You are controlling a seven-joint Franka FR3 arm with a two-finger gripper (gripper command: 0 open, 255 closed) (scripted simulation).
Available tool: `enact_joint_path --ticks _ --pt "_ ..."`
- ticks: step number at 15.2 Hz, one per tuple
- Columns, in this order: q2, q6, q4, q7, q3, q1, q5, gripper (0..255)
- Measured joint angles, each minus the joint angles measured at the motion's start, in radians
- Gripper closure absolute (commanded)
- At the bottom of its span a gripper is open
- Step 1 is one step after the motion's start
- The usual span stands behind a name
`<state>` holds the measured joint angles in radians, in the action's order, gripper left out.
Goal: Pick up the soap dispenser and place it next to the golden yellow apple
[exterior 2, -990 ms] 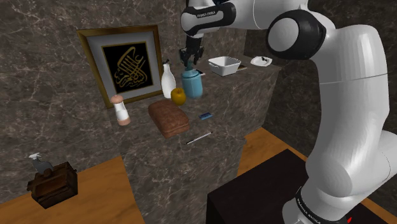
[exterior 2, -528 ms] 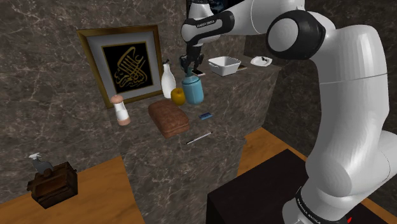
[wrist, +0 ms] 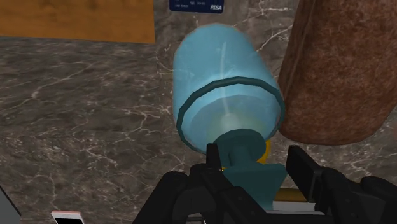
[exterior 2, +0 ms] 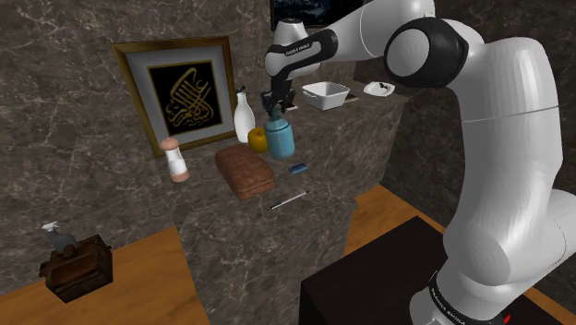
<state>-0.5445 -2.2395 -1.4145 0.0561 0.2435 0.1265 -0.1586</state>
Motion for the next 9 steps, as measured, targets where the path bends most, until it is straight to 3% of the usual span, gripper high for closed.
enact_joint_path --ticks 9 --pt "-0.017 -0.043 -0.026 0.004 -0.004 0.000 -0.006 255"
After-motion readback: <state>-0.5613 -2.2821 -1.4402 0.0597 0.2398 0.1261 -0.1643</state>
